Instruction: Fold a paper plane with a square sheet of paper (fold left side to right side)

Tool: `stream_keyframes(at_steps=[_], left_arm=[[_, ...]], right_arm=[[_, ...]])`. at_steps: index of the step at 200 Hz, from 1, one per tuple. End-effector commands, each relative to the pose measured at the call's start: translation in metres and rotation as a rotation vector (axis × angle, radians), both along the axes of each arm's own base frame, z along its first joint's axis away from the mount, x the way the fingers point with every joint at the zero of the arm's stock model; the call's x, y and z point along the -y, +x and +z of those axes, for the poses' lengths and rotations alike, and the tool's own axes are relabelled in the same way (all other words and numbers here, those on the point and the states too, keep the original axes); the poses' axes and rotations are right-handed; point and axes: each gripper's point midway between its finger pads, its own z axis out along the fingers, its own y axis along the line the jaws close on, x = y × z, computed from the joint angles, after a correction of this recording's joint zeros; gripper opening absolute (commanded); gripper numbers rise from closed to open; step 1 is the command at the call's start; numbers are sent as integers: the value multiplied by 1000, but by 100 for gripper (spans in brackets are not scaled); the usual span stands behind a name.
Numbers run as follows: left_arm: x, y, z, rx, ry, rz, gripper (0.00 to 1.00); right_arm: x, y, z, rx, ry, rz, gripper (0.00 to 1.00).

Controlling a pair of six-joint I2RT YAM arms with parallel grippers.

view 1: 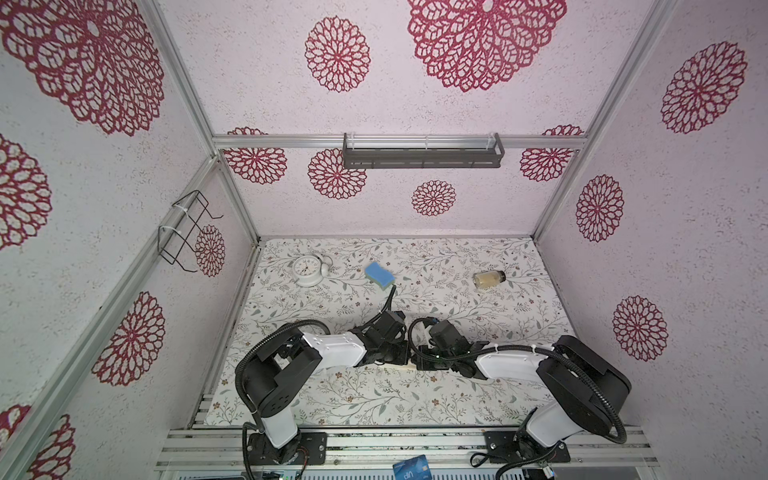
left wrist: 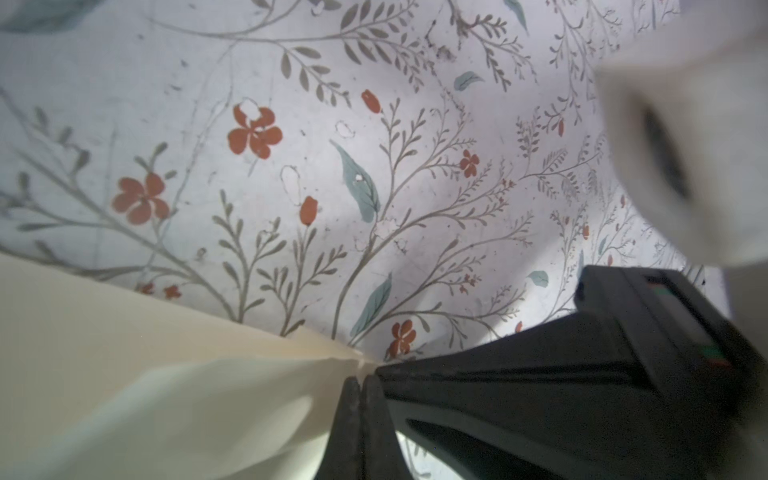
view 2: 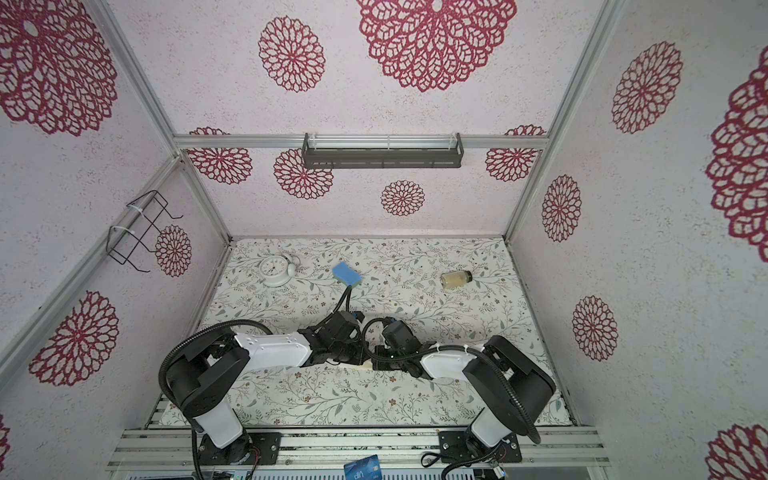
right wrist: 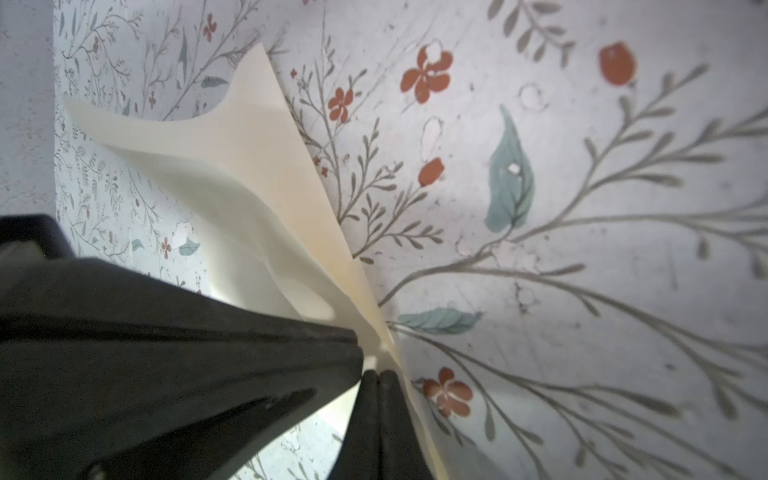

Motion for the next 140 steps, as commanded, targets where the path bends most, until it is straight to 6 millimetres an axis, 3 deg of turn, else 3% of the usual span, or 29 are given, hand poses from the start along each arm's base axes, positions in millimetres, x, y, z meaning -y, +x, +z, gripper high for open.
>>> stream_keyframes(at_steps=[1,34,140], left_arm=[[-3,-4,-9,-11,19,-18,0],[-18,-7,-20,-30,51,5,0],[-100,-6,-45,-96,123,188,0]], right_arm=[[41,-38,-51,-162,-192,-18,0],[44,-40,-54,-166,-201,-19,0],[46,-41,-56,-170,-203,-25,0]])
